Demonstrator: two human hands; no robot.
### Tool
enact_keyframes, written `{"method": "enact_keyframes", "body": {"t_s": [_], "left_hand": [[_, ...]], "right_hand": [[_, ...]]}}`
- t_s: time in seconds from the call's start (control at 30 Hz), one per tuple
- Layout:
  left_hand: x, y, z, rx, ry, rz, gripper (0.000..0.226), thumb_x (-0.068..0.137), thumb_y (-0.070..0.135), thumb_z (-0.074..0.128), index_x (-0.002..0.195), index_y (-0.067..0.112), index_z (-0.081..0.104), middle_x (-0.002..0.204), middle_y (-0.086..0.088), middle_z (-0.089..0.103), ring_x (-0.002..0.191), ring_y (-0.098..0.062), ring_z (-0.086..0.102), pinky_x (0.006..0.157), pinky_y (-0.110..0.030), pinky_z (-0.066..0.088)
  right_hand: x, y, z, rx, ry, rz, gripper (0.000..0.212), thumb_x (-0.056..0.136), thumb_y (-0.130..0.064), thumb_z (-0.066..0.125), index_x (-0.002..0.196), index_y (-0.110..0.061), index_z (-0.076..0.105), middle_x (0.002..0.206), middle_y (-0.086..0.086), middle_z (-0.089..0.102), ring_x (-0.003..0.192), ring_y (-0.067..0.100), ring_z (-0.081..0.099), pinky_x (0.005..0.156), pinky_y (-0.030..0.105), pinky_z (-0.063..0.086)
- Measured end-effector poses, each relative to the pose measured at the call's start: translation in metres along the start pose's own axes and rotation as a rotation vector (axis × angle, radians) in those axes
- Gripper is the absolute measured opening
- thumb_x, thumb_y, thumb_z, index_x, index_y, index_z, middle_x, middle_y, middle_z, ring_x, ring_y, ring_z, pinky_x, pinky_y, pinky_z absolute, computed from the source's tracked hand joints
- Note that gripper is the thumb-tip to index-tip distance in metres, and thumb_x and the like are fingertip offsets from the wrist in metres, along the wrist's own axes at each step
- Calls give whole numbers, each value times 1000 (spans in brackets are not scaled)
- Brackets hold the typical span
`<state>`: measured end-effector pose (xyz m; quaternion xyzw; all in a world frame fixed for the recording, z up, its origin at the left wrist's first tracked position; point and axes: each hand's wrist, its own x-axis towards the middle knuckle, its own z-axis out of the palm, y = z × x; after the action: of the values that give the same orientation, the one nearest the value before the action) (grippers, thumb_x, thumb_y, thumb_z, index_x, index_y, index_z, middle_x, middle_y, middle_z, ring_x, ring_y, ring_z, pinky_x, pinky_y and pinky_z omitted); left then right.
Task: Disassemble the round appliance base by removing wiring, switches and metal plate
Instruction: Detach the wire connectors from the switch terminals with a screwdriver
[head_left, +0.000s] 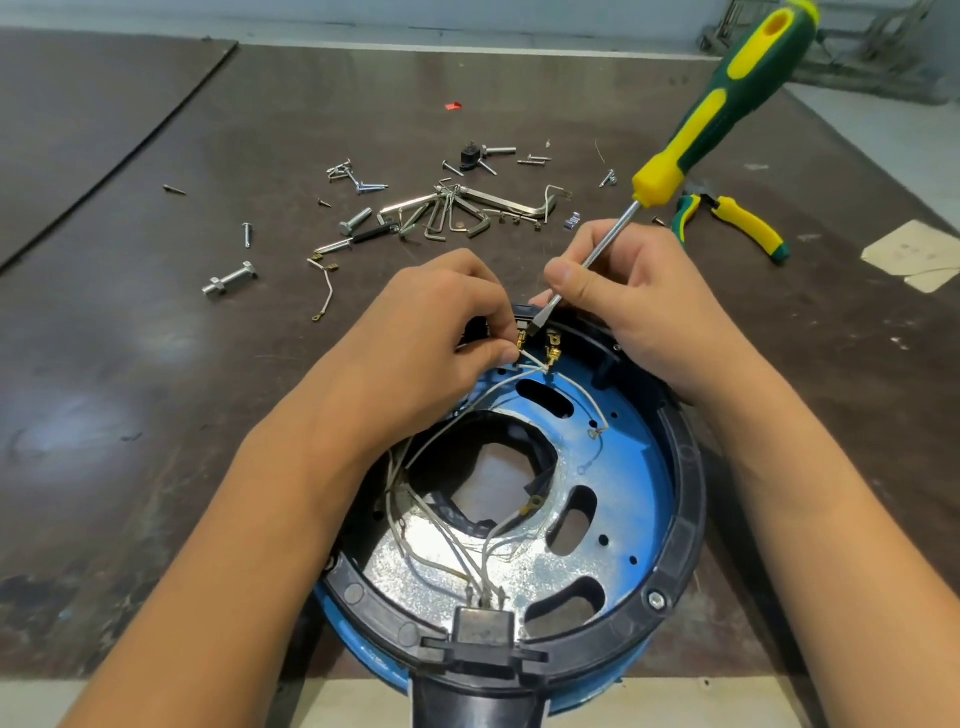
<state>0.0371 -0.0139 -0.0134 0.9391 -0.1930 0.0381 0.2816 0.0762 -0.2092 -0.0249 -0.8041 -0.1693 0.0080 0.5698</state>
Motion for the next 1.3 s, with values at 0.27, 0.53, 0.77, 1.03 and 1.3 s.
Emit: {"method": "enact_keyframes", "body": {"t_s": [0.27,0.53,0.77,1.03,1.3], "left_hand": [[0,0,0,14,-3,3,4,89,22,75,86,23,72,112,7,60,98,-11,58,83,-22,40],[0,-1,0,12,-4,13,3,88,21,75,86,23,72,112,7,60,96,-10,57,80,-21,38],[0,-1,-1,15,-5,11,4,87,20,76,85,21,73,111,8,60,94,-7,56,76,-7,35],[0,-1,-1,31,-7,20,3,86,21,76,86,22,74,111,8,60,89,-3,54,73,-1,32],[0,0,-1,37,-11,16,2,87,22,76,86,21,74,112,9,60,94,-4,55,75,-2,33]], "right_hand": [[0,2,1,37,9,34,18,95,-17,69,79,-16,61,96,40,67,90,45,67,93,63,52],[6,4,1,86,-3,137,23,98,-14,67,76,-15,61,88,30,61,82,30,54,81,47,46],[8,4,1,157,-45,194,24,98,-12,65,75,-14,61,85,21,62,75,26,58,68,29,49],[7,12,2,154,-35,92,22,99,-11,63,78,-14,59,83,17,60,78,25,56,72,28,49],[8,8,3,103,-41,36,26,98,-7,65,74,-16,60,81,18,62,71,17,57,68,22,48]]}}
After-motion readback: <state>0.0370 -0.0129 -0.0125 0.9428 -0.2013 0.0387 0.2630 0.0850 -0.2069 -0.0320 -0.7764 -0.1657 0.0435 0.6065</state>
